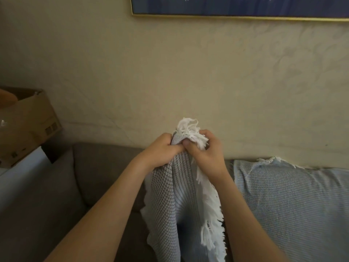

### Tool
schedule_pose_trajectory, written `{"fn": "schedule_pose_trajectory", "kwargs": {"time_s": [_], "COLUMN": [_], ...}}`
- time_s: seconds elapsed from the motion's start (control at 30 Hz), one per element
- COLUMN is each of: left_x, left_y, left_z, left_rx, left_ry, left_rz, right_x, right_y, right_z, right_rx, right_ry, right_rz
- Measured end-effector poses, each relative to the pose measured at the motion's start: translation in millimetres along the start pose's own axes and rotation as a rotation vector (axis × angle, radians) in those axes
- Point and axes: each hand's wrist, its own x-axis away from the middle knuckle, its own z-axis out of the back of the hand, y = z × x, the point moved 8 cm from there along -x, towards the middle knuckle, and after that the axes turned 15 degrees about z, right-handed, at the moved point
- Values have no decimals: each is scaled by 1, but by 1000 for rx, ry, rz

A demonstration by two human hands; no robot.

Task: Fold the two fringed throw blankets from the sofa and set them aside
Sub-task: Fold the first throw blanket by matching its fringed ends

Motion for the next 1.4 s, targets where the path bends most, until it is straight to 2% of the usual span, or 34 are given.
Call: {"fn": "schedule_pose_trajectory", "kwargs": {"time_s": [0.07, 0.13, 0.3, 0.5, 0.63, 0.8, 0.9, 1.0, 1.07, 1.17, 1.23, 1.3, 1.4], "left_x": [2, 3, 9, 21, 23, 16, 12, 12, 10, 9, 6, 6, 7], "left_y": [10, 19, 39, 43, 23, -15, -40, -56, -55, -42, -39, -36, -27], "left_z": [11, 25, 45, 71, 92, 102, 103, 97, 85, 47, 24, 10, -2], "left_rx": [-35, -26, 174, 477, 550, 489, 606, 676, 550, 335, 87, -87, -132], "left_ry": [134, 246, 371, 570, 756, 822, 796, 709, 588, 204, 40, -4, -41], "left_rz": [-39, -88, -171, -220, -182, -125, -66, -3, 38, 22, -21, -49, -108], "right_x": [10, 20, 50, 85, 79, 47, 25, 6, -2, -9, -11, -12, -12], "right_y": [14, 31, 100, 157, 160, 126, 93, 65, 49, 29, 21, 18, 13], "right_z": [3, 4, -10, -21, -10, 5, 11, 7, -3, -14, -20, -23, -23], "right_rx": [-57, 65, 328, 453, 422, 404, 432, 426, 393, 380, 383, 388, 458], "right_ry": [-27, -119, -359, -564, -439, -197, -32, -10, -89, -220, -297, -358, -391], "right_rz": [-61, -80, -213, -326, -311, -205, -105, -21, 24, 70, 85, 106, 150]}}
